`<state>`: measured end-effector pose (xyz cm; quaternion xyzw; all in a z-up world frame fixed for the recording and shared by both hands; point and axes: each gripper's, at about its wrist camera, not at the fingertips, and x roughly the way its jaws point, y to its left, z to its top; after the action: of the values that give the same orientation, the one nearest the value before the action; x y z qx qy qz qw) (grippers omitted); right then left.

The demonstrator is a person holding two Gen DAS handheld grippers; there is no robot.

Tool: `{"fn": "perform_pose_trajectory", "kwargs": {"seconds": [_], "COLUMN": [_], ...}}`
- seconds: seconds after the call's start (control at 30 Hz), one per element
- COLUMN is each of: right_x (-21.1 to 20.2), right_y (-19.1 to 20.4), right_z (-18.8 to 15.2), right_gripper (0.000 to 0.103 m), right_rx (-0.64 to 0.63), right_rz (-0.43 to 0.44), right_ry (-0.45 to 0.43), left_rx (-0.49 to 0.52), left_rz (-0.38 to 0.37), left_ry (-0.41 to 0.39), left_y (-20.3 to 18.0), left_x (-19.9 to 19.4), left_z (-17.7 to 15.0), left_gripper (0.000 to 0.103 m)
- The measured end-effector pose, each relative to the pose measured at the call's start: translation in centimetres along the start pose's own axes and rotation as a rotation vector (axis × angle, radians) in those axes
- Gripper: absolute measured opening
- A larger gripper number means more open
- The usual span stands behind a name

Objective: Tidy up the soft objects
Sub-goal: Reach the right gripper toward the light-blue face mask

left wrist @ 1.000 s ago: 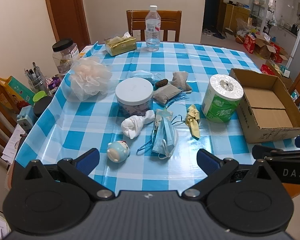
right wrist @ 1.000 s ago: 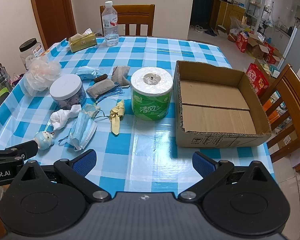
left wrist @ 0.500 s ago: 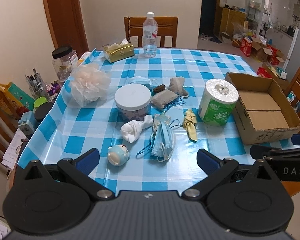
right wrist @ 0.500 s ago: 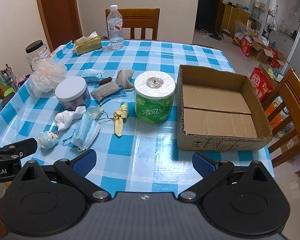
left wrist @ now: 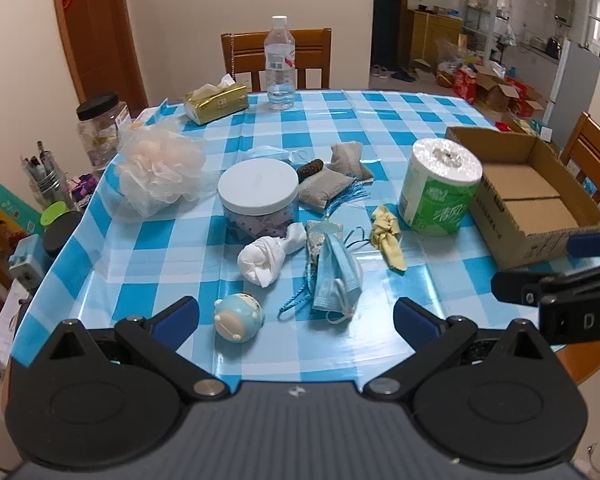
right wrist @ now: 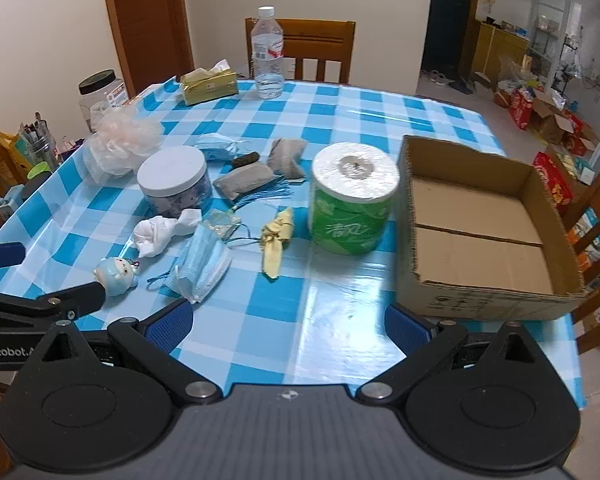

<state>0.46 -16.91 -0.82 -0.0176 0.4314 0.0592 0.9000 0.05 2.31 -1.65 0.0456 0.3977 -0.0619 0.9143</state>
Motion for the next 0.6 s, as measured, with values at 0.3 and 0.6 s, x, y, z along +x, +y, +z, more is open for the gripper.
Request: {"fn": "perform_pose_trajectory", "kwargs": {"seconds": [0.3, 0.6], "right_x": [3.0, 5.2], "right_y": [0.9, 1.2], "right_z": [-0.5, -0.3], "right_gripper": [0.103, 0.103], "right_rx": [0.011, 0.015], "right_rz": [0.014, 0.009], "right_ry": [0.025, 0.049], "left_rx": [0.018, 0.087], "left_rz": [-0.057, -0.05], "left_ry": [-0.045, 0.024], "left_y": [2.1, 3.4], "left_x": [3.2, 7.0], "left_z": [-1.1, -1.3], "left_gripper": [0.102, 0.102]}}
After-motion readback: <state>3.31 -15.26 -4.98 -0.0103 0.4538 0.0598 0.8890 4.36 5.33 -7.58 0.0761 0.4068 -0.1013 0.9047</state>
